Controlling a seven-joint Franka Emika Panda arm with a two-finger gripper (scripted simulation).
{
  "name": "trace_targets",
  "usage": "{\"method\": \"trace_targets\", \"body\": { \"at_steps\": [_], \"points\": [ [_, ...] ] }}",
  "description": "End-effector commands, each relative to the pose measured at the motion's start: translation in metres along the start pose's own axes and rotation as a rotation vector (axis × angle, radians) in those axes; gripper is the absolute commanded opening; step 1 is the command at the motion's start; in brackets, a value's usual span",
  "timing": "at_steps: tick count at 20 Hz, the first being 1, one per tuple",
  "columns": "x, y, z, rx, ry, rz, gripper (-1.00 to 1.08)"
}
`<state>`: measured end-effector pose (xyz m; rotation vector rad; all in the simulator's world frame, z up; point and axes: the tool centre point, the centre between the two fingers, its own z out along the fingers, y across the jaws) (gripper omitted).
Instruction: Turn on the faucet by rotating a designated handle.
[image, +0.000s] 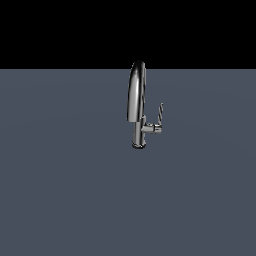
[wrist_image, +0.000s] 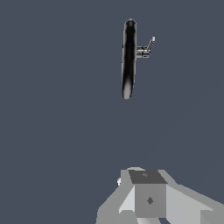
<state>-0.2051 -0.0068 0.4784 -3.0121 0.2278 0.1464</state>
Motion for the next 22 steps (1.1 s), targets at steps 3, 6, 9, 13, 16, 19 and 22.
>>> {"method": "trace_targets", "body": {
  "at_steps": [3,6,9,13,16,19,22],
  "points": [
    [0.026,0.001,0.002,0.064,-0.056,0.067,-1.00],
    [0.044,0.002,0.005,0.110,-0.096,0.114,-1.00],
    [0.063,0.005,0.008,0.158,-0.137,0.162,-1.00],
    [0.087,0.009,0.014,0.222,-0.192,0.227,-1.00],
    [0.106,0.013,0.020,0.272,-0.234,0.277,-1.00],
    [0.124,0.017,0.026,0.323,-0.277,0.327,-1.00],
    [0.142,0.023,0.034,0.374,-0.321,0.379,-1.00]
  ]
}}
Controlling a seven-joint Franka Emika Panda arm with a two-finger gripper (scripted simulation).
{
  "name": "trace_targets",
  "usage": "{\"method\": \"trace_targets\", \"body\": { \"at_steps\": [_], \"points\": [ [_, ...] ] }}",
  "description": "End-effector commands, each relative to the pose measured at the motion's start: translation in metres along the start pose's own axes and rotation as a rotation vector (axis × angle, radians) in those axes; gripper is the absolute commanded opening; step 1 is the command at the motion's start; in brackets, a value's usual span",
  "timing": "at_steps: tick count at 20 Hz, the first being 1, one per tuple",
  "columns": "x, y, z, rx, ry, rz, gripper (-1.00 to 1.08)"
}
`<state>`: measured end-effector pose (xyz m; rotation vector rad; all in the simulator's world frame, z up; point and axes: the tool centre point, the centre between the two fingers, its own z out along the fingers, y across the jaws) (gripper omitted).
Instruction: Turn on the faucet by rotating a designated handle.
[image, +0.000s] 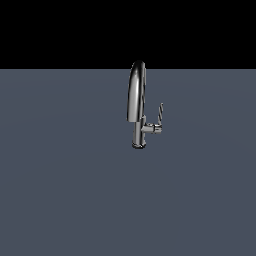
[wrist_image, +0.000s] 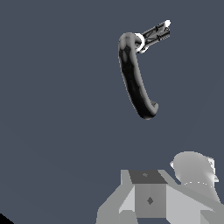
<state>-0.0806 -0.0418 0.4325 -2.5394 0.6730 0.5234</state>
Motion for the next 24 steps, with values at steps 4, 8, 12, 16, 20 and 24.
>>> {"method": "trace_targets", "body": {
  "at_steps": [4,8,12,16,20,24],
  "points": [
    [0.038,0.002,0.003,0.097,-0.083,0.095,-1.00],
    [0.066,0.005,0.008,0.171,-0.146,0.167,-1.00],
    [0.094,0.010,0.015,0.249,-0.212,0.243,-1.00],
    [0.123,0.018,0.025,0.332,-0.283,0.324,-1.00],
    [0.153,0.027,0.038,0.422,-0.360,0.412,-1.00],
    [0.182,0.038,0.056,0.515,-0.441,0.504,-1.00]
  ]
}}
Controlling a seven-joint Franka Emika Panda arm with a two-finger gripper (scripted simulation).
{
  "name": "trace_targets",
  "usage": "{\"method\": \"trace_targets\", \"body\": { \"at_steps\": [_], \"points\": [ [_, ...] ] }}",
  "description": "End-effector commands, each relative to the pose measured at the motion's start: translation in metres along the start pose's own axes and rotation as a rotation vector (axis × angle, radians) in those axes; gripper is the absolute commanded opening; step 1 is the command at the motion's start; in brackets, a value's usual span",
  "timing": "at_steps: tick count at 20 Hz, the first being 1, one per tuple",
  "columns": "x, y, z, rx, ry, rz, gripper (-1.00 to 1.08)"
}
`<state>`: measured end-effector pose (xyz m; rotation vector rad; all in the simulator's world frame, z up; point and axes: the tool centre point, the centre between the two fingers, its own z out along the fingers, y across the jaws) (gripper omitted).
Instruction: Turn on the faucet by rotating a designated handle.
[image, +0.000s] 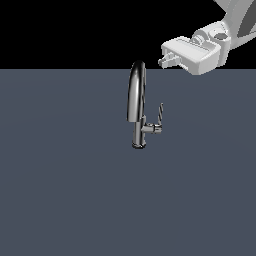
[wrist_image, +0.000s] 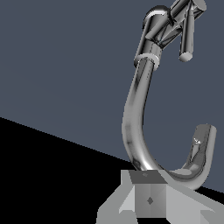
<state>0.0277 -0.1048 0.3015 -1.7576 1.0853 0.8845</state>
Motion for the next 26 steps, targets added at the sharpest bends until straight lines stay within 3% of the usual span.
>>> {"method": "trace_targets", "body": {
  "at_steps": [1,8,14,20,26],
  "points": [
    [0.023,0.000,0.001,0.061,-0.052,0.059,-1.00],
    [0.082,0.008,0.013,0.221,-0.189,0.219,-1.00],
    [0.116,0.016,0.026,0.318,-0.271,0.316,-1.00],
    [0.133,0.021,0.035,0.370,-0.315,0.367,-1.00],
    [0.136,0.022,0.037,0.378,-0.322,0.375,-1.00]
  ]
}}
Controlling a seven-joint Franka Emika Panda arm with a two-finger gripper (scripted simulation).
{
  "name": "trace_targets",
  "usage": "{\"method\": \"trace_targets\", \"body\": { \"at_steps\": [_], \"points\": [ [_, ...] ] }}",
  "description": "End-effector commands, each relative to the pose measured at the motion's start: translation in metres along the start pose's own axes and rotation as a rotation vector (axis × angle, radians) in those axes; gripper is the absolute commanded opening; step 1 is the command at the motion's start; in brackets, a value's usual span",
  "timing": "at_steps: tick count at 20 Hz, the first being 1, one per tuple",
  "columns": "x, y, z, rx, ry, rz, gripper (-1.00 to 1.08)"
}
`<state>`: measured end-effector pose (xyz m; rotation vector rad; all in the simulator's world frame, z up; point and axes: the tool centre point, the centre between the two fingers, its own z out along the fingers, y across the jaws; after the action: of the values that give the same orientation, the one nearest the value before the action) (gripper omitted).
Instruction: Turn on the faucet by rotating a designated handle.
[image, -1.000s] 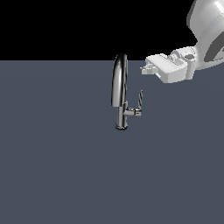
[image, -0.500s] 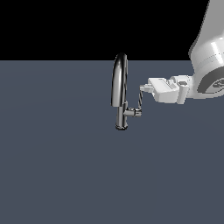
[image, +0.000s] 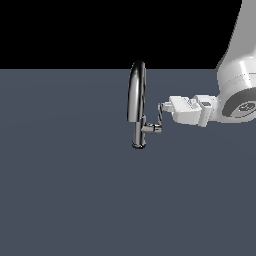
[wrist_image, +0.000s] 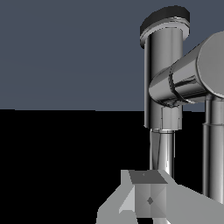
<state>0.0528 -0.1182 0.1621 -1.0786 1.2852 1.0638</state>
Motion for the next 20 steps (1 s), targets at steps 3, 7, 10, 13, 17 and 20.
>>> {"method": "trace_targets", "body": {
  "at_steps": [3,7,10,13,17,20],
  "points": [
    [0.000,0.003,0.000,0.001,-0.001,0.000,-1.00],
    [-0.002,0.013,0.000,0.001,-0.001,0.000,-1.00],
    [-0.003,0.022,0.000,0.001,-0.001,0.000,-1.00],
    [-0.004,0.030,0.000,0.001,-0.001,0.000,-1.00],
    [-0.005,0.042,0.000,0.001,-0.001,0.000,-1.00],
    [-0.006,0.051,0.000,0.001,-0.001,0.000,-1.00]
  ]
}}
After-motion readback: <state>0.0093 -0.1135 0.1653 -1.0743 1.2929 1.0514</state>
